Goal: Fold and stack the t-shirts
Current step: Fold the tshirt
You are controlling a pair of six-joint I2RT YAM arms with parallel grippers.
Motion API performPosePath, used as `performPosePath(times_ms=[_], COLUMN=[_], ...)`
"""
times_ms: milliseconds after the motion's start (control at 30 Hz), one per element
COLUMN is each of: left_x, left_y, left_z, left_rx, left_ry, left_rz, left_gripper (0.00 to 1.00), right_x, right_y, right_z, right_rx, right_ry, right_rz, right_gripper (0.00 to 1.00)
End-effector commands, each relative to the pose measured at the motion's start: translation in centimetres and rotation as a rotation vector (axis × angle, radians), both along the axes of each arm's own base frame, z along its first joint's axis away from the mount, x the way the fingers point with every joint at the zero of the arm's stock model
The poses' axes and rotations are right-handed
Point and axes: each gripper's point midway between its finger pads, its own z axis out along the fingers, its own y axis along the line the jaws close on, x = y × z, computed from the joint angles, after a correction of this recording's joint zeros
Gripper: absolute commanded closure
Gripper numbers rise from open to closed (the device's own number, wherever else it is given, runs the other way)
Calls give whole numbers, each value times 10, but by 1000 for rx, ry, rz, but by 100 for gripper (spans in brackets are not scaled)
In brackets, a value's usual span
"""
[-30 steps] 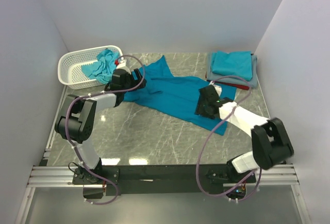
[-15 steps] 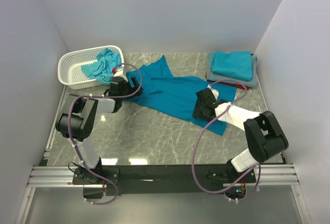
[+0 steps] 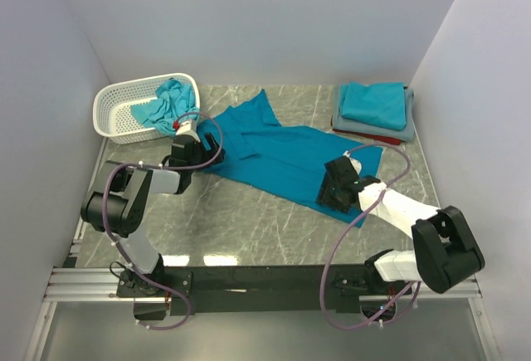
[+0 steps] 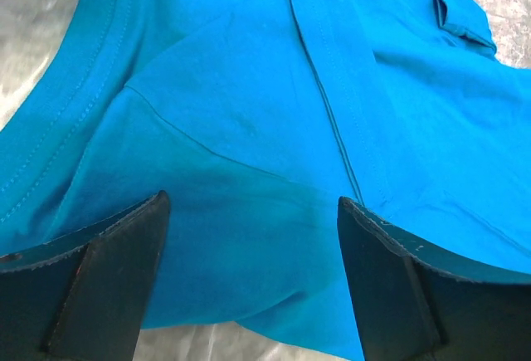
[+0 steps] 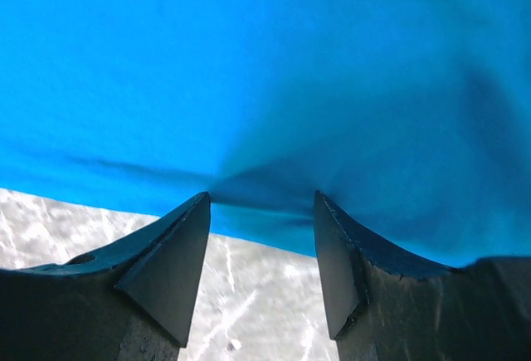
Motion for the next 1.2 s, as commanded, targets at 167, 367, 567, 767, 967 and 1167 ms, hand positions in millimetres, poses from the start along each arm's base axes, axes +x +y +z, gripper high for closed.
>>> performPosePath(times_ms=[167,367,567,767,967,1167], left_x=[-23,-36,-50,-50,-48,-50], left_y=[9,18,15,10,-7,-7], left_z=[11,34,68,74,73,67], left_rx=[-26,-15,-23,-28,-67,-77], left_ry=[3,-46,-108,-109,-105,-100], left_rz=[39,72,57,32,-41,-40], left_gripper=[12,12,12,12,11,11], right_x=[-34,-25,3,39,68,80], right_y=[-22,-29,-6,50,111,154], right_z=[0,28,75,108,78,48], right_rx=[-5,-48,-4,64,5,-40], right_ry=[39,-19,-165,-281,-209,-175], right_rz=[-45,-48,31,175,291,346], right_gripper=[39,39,40,40,40,42])
